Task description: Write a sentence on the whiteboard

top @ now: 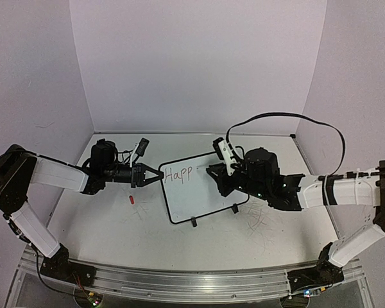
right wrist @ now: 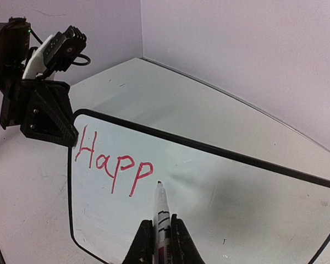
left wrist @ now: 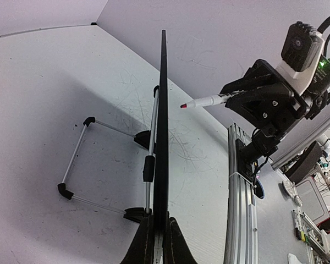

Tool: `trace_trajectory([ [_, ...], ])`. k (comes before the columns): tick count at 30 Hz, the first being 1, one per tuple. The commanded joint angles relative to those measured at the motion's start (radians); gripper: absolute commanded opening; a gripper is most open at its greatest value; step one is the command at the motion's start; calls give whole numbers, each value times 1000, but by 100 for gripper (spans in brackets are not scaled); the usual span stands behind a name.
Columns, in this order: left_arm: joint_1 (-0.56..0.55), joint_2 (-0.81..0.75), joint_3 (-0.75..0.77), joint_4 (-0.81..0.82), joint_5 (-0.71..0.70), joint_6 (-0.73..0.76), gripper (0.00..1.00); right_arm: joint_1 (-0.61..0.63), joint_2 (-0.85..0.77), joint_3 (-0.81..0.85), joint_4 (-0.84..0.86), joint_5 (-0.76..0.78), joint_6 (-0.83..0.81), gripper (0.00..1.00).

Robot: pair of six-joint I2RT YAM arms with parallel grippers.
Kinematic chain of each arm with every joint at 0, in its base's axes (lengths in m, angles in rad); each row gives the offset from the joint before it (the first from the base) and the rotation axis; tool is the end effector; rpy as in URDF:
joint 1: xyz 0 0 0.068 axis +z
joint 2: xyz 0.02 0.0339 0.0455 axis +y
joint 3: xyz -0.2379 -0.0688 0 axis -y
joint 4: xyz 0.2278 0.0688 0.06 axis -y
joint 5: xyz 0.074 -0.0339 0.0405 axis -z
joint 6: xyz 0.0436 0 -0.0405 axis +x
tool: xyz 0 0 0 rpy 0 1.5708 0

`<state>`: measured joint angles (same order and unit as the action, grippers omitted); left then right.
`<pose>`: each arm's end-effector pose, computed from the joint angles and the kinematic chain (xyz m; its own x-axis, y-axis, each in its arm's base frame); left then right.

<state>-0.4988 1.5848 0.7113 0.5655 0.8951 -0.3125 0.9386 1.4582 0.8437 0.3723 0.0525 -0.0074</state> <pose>0.2578 -0.1792 0.1846 -0.5461 0.0785 -0.8341 0.8242 0.2288 -0.5181 0.1957 0.2633 0.2394 -0.1360 -0.1982 -0.9707 -0.7765 0.6298 -0.0198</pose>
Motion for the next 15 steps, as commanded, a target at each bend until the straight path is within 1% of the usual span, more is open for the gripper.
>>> trace_trajectory([
  [1,-3,-10,24,-18,25,11,0,13,24,57,10,-17,-35,0],
  [6,-3,-12,23,-20,24,14,0,22,41,72,-1,-29,-43,0],
  [12,-3,-9,23,-24,26,16,0,22,15,42,33,63,-18,0],
  [15,-3,-8,24,-25,26,19,0,22,28,48,34,68,-19,0],
])
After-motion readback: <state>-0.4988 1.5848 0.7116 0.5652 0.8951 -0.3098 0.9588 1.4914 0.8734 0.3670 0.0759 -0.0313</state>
